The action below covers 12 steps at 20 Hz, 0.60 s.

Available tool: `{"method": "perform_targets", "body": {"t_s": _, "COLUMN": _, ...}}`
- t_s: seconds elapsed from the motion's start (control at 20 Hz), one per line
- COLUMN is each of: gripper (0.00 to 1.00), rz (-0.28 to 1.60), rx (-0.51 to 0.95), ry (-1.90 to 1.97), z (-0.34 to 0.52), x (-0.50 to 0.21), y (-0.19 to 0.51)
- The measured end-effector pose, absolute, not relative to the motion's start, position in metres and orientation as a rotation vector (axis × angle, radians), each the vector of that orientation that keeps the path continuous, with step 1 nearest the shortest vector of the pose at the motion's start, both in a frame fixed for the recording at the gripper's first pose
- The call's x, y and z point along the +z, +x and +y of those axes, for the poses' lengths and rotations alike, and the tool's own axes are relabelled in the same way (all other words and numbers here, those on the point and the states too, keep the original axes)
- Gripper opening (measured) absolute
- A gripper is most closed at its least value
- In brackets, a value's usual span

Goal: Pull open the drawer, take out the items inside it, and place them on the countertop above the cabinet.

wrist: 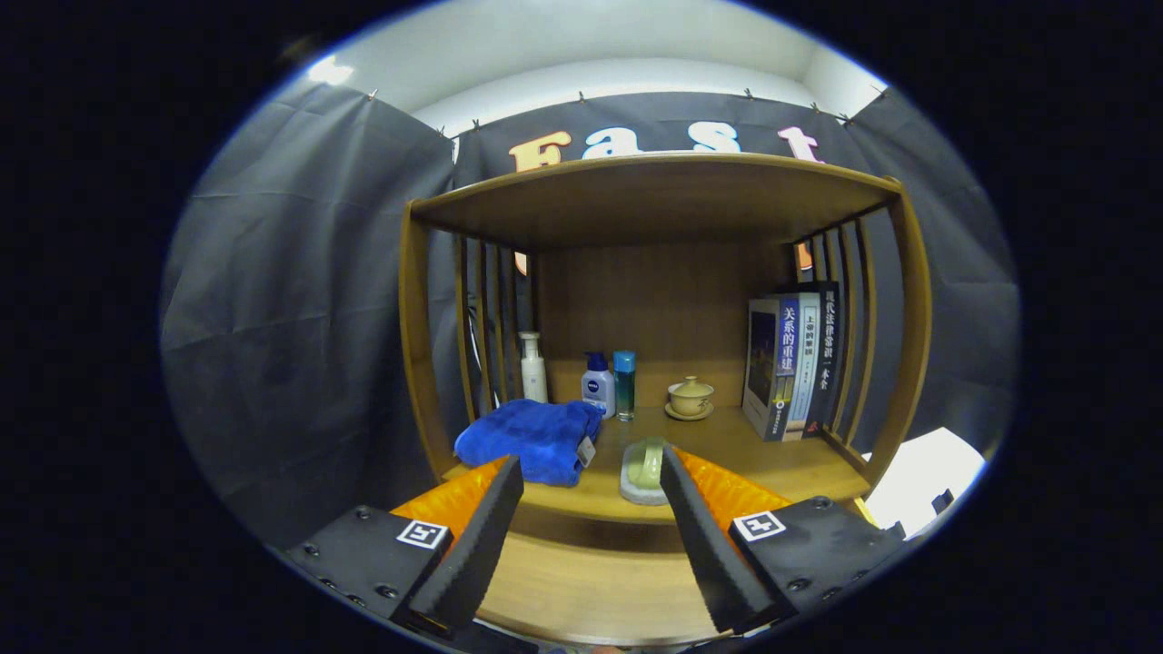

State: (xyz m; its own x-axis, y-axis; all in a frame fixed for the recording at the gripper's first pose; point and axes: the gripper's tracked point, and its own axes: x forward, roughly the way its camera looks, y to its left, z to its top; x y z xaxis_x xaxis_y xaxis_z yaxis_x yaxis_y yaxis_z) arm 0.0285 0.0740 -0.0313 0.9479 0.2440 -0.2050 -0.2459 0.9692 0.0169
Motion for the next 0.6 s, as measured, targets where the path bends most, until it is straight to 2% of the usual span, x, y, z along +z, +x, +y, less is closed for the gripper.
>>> {"method": "perform_targets", "body": {"t_s": 0.6, "gripper": 0.98, "rz": 0.161, "rx": 0.22, "ry": -0.029, "z": 0.062, "x": -0.068, "y": -0.024}}
